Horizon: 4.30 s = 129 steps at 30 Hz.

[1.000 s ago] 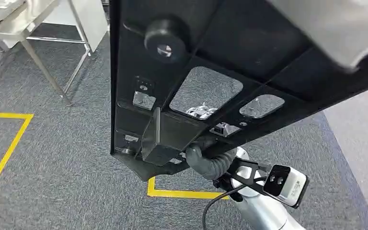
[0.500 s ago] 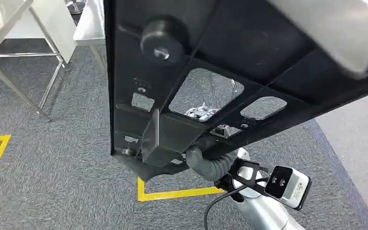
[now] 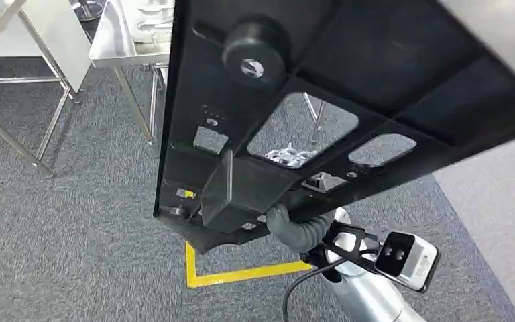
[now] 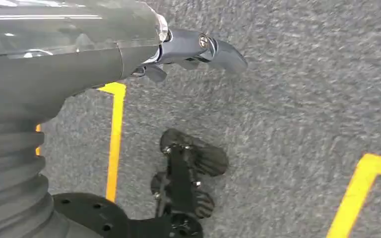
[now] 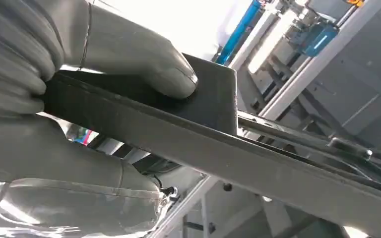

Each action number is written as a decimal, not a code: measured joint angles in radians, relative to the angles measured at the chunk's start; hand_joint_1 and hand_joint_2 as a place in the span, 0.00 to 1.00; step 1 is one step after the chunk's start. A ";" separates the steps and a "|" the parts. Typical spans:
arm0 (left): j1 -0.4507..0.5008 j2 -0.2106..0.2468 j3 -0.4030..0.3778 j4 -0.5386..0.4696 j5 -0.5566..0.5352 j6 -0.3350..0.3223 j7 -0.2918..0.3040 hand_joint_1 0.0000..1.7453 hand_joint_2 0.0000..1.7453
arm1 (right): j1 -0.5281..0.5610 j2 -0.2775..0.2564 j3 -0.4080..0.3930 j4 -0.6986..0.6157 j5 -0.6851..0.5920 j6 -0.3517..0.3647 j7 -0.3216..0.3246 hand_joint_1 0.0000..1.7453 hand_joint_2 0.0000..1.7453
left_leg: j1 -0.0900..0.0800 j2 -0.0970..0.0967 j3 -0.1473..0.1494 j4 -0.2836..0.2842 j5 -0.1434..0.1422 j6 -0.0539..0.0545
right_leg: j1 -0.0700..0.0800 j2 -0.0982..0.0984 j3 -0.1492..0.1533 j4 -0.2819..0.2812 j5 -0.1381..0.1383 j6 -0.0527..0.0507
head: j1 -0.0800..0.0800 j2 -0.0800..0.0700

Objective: Take the parts from the cabinet and place them on the table.

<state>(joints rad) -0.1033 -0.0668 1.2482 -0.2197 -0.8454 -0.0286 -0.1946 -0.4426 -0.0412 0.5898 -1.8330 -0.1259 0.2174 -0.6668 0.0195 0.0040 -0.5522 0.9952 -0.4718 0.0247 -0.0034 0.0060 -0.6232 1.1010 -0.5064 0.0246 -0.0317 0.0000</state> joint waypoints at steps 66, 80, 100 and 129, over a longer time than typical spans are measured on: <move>0.004 0.015 0.000 0.000 -0.002 -0.003 -0.014 0.00 1.00 | 0.033 0.002 -0.055 -0.014 -0.001 0.009 -0.011 1.00 1.00 | -0.011 -0.011 0.026 -0.016 0.004 0.007 | -0.013 -0.001 -0.073 0.171 -0.072 0.014 | 0.000 0.000; 0.003 0.014 0.000 0.000 -0.001 -0.003 -0.014 0.00 1.00 | 0.053 -0.003 -0.069 -0.012 -0.001 0.012 -0.017 1.00 1.00 | -0.001 -0.008 -0.131 0.315 -0.159 -0.060 | -0.007 -0.002 0.066 -0.097 0.035 -0.046 | -0.001 0.000; 0.009 0.011 0.000 0.000 -0.011 -0.011 -0.018 0.00 1.00 | 0.125 -0.004 -0.138 -0.029 0.032 0.030 -0.017 1.00 1.00 | -0.017 -0.019 0.069 -0.008 -0.041 0.000 | -0.010 -0.010 -0.029 -0.074 0.099 0.000 | -0.001 0.000; 0.010 0.011 -0.001 0.000 -0.010 -0.009 -0.014 0.00 1.00 | 0.170 0.008 -0.158 -0.069 0.043 0.049 -0.017 1.00 1.00 | -0.017 -0.014 -0.004 0.000 0.022 0.010 | -0.003 -0.001 -0.077 0.212 -0.134 0.012 | -0.002 0.000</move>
<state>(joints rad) -0.0937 -0.0553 1.2474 -0.2197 -0.8553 -0.0377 -0.2086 -0.2726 -0.0332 0.4318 -1.9017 -0.0828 0.2667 -0.6840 0.0027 -0.0102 -0.5559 0.9955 -0.4502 0.0352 -0.0067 0.0051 -0.6998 1.3125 -0.6401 0.0366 -0.0336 0.0000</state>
